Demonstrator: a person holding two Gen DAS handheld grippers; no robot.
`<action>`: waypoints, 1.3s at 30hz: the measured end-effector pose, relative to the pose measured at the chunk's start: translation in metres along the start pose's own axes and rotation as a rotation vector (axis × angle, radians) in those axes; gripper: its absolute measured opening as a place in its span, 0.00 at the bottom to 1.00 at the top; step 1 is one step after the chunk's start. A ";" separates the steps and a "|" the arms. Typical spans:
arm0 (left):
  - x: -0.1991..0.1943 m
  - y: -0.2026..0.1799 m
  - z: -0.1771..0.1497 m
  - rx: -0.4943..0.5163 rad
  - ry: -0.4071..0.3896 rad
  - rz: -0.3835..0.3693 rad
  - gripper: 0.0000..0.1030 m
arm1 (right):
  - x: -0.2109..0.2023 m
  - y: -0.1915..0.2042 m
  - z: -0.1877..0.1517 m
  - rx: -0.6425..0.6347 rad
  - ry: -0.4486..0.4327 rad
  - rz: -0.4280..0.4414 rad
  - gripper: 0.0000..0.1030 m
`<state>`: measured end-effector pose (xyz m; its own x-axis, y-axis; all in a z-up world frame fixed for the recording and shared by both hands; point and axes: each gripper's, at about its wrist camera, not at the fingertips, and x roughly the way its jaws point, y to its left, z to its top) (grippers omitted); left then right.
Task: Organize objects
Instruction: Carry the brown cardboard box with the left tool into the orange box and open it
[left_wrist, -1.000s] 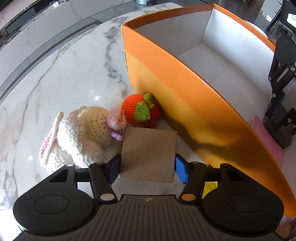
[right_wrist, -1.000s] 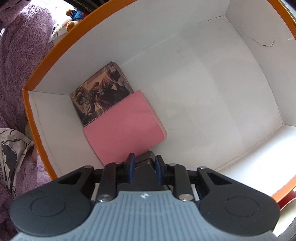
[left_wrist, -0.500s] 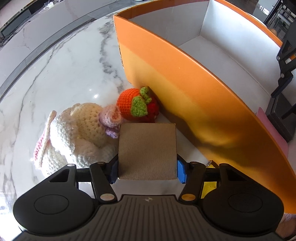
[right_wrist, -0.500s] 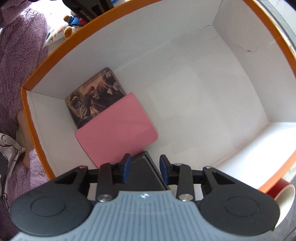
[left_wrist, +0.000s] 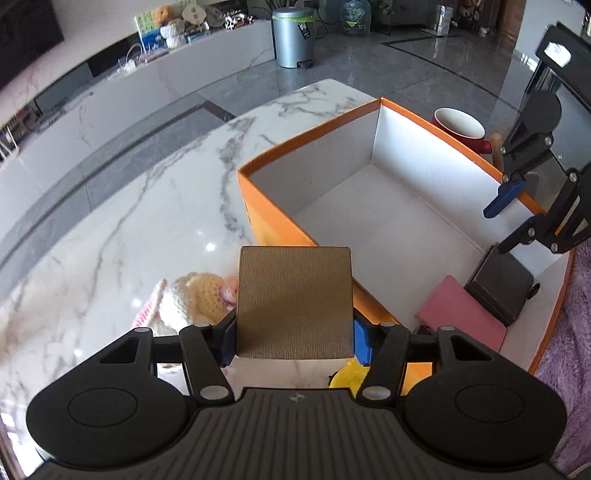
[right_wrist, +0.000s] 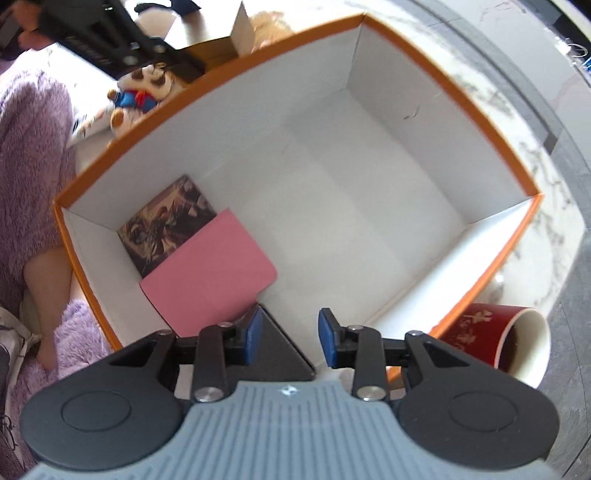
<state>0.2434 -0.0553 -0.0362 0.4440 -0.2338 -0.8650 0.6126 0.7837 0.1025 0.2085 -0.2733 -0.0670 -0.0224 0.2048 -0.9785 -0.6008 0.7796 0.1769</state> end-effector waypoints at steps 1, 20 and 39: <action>-0.006 -0.006 0.003 0.022 -0.015 -0.008 0.66 | -0.003 0.003 0.002 -0.005 -0.011 -0.009 0.35; 0.107 -0.120 0.020 0.222 0.270 -0.230 0.66 | -0.006 0.022 -0.026 -0.032 -0.066 -0.033 0.34; 0.094 -0.094 0.021 0.165 0.282 -0.330 0.68 | 0.004 0.031 -0.016 -0.086 -0.133 0.070 0.47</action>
<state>0.2418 -0.1633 -0.1171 0.0267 -0.2715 -0.9621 0.7973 0.5863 -0.1433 0.1768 -0.2577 -0.0669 0.0357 0.3375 -0.9407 -0.6680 0.7081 0.2287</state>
